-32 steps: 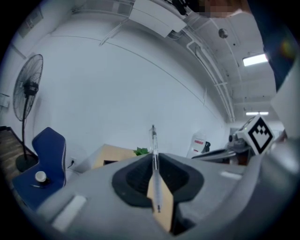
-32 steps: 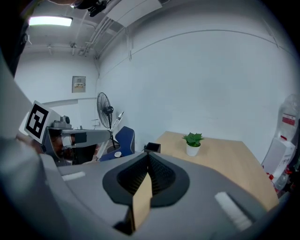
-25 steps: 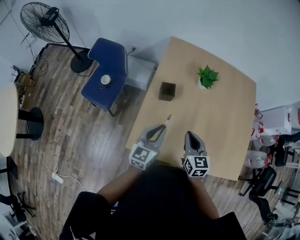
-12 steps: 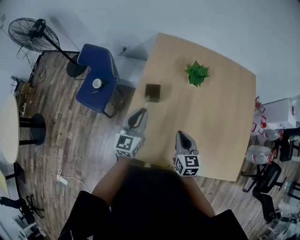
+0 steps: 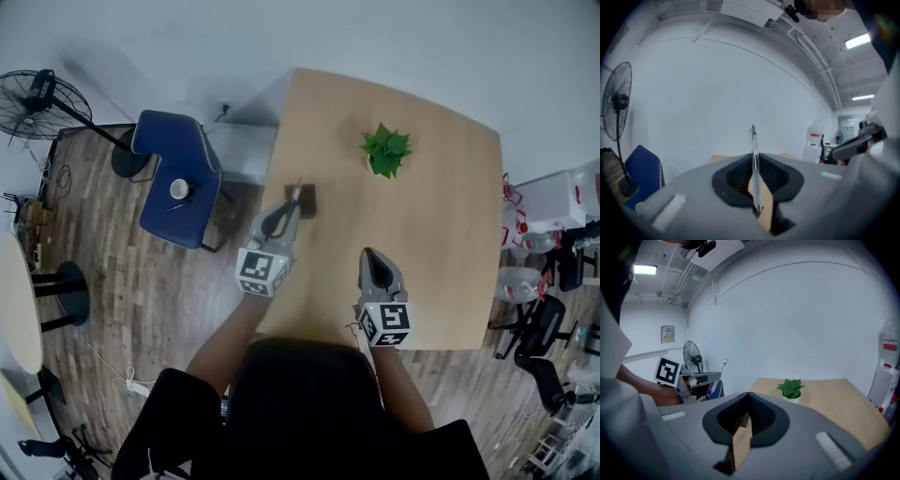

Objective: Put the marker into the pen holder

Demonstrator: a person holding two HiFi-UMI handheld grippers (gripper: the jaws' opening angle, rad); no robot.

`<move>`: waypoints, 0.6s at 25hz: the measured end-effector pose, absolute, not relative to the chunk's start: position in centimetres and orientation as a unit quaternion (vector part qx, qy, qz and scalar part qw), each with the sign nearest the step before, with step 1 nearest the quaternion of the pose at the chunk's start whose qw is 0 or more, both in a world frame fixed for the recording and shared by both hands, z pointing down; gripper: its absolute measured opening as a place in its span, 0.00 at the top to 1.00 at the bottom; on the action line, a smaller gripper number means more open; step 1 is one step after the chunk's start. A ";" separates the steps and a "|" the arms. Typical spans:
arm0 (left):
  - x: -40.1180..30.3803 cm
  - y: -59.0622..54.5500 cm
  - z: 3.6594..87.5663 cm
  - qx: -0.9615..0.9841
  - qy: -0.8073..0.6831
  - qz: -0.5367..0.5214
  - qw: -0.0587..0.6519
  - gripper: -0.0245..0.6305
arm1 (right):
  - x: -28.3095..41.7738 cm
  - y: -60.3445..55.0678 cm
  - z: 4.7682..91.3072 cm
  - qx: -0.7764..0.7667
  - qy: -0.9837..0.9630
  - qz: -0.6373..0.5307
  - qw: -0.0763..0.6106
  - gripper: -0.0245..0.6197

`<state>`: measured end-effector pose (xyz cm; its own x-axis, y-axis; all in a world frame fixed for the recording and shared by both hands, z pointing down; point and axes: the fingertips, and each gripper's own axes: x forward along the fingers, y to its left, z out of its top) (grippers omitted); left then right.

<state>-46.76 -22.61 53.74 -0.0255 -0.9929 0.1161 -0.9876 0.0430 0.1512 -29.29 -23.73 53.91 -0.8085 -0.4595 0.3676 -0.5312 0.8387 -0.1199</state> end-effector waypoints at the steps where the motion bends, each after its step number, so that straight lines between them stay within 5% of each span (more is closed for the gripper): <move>1: -47.1 -23.4 54.3 0.698 -0.709 -0.015 0.098 0.89 | -29.7 -23.6 53.9 0.267 -0.943 0.112 0.164 0.96; 15: -49.8 -28.8 62.1 0.765 -0.633 0.001 0.116 0.89 | -34.6 -22.4 57.6 0.305 -0.915 0.139 0.224 0.96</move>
<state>-49.77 -28.78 62.09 0.1979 -0.9691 0.1473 -0.9694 -0.1712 0.1761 -34.63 -22.41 57.55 -0.7141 -0.4960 0.4941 -0.6203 0.7754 -0.1182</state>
